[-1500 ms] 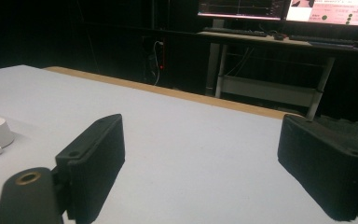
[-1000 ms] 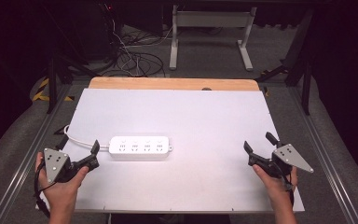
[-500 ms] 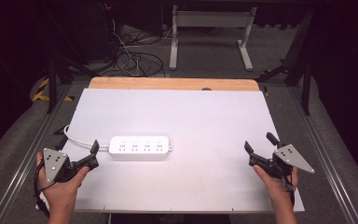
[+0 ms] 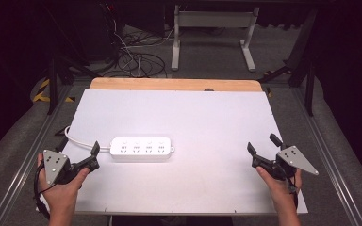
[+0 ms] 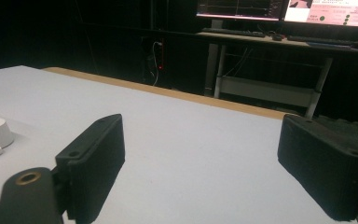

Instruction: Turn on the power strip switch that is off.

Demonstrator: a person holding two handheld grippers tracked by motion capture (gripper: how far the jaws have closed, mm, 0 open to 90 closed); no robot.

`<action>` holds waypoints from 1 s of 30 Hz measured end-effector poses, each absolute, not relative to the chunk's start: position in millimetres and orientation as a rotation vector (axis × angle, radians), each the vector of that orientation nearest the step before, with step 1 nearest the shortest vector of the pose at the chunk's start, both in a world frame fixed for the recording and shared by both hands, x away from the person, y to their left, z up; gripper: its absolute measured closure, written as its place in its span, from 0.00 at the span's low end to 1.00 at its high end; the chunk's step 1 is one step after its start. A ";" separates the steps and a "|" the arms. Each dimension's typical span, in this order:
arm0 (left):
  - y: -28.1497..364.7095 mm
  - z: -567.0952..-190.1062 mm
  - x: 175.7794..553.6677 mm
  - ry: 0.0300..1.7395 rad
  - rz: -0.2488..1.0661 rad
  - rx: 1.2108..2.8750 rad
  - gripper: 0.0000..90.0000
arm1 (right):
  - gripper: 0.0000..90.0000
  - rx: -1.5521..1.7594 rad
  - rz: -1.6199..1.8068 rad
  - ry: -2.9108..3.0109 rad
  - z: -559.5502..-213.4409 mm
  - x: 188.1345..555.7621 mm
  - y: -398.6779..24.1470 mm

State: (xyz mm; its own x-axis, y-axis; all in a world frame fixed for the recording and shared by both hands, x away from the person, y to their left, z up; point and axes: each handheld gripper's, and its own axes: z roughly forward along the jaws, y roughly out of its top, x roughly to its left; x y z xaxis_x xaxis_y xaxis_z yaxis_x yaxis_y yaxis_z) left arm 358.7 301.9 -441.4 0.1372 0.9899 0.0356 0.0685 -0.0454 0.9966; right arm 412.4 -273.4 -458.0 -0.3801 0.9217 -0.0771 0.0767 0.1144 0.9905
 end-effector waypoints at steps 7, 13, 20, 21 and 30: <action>302.1 -441.9 359.0 1.141 1.094 1.352 0.03 | 0.17 0.995 1.362 1.609 -457.8 412.4 -273.4; 302.2 -442.3 359.3 1.140 1.092 1.355 0.03 | 0.17 0.998 1.361 1.610 -458.0 412.7 -273.3; 302.7 -442.6 359.4 1.142 1.089 1.354 0.04 | 0.17 1.000 1.359 1.608 -458.0 412.4 -273.7; 302.6 -442.7 359.4 1.142 1.088 1.354 0.04 | 0.17 1.000 1.360 1.608 -458.0 412.4 -273.6; 302.5 -442.8 359.6 1.141 1.086 1.357 0.04 | 0.17 1.000 1.359 1.609 -458.1 412.6 -273.4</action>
